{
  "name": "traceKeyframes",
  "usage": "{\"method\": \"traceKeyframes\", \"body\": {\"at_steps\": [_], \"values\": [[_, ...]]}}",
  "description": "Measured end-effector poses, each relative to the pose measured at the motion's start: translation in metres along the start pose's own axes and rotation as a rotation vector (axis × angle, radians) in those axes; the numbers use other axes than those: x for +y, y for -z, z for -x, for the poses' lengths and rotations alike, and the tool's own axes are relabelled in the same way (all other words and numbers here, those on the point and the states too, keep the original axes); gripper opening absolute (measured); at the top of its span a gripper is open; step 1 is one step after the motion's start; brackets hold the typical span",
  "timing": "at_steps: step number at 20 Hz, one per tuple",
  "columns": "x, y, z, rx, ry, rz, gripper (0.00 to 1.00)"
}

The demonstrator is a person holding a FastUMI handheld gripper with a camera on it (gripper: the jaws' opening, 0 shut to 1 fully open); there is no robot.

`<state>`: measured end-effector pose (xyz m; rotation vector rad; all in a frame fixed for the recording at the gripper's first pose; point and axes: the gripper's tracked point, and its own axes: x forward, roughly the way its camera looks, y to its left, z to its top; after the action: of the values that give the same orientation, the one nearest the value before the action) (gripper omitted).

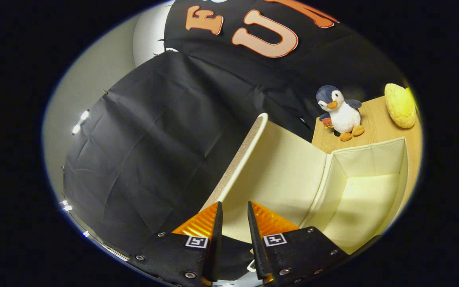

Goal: Open the storage box then place both shoes into the box .Put the left shoe in first, then the right shoe, with the right side of both shoes facing outward in a uniform manner.

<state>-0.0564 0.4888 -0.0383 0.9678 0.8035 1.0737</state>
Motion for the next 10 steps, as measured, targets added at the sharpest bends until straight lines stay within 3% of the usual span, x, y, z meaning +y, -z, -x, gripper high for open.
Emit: {"method": "traceKeyframes", "body": {"at_steps": [3, 8, 10], "values": [[-0.017, -0.005, 0.023, -0.019, 0.073, 0.072, 0.54], [-0.085, -0.019, 0.089, -0.073, 0.299, 0.181, 0.81], [-0.113, -0.021, 0.119, -0.099, 0.399, 0.215, 0.87]]}}
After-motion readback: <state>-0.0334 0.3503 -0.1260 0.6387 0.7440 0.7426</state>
